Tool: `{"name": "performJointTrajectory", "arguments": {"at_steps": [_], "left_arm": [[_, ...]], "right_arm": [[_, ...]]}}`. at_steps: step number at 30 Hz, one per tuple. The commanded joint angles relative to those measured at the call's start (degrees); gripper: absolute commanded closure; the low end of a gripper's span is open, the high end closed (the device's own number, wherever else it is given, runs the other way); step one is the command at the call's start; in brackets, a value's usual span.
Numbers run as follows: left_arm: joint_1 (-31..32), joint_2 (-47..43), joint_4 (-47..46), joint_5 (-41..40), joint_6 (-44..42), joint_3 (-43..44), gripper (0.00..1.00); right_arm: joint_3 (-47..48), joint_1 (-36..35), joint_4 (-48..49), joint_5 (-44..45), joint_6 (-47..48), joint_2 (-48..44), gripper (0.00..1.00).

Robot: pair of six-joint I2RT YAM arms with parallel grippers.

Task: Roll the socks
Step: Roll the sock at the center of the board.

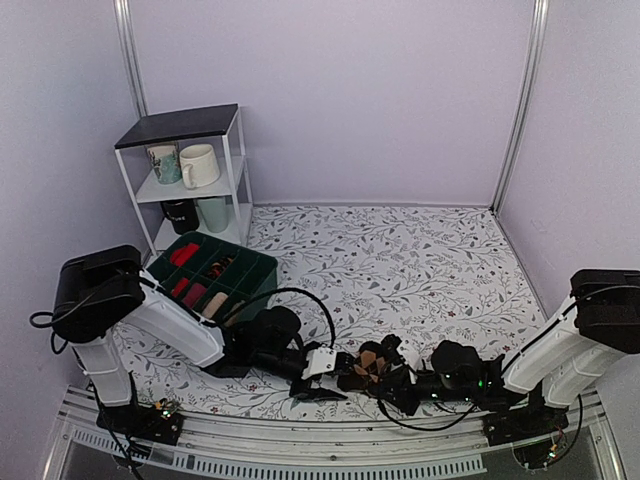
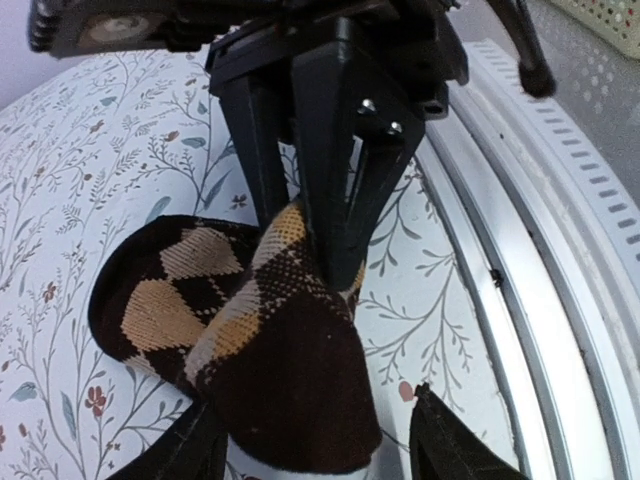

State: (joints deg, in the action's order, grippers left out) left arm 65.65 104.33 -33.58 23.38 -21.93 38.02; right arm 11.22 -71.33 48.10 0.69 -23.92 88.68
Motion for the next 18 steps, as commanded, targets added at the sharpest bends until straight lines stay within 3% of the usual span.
{"name": "performJointTrajectory", "arguments": {"at_steps": [1, 14, 18], "left_arm": [[1.67, 1.37, -2.92, 1.70, -2.25, 1.95, 0.38], [2.59, 5.39, -6.54, 0.12, -4.34, 2.99, 0.36], [2.83, 3.54, -8.20, -3.90, -3.65, 1.24, 0.36]], "right_arm": [[-2.09, 0.36, -8.06, -4.78, -2.30, 2.61, 1.00], [-1.32, 1.28, -8.75, -6.47, -2.55, 3.81, 1.00], [-1.42, 1.49, -8.74, -6.66, -2.35, 3.78, 1.00]]}}
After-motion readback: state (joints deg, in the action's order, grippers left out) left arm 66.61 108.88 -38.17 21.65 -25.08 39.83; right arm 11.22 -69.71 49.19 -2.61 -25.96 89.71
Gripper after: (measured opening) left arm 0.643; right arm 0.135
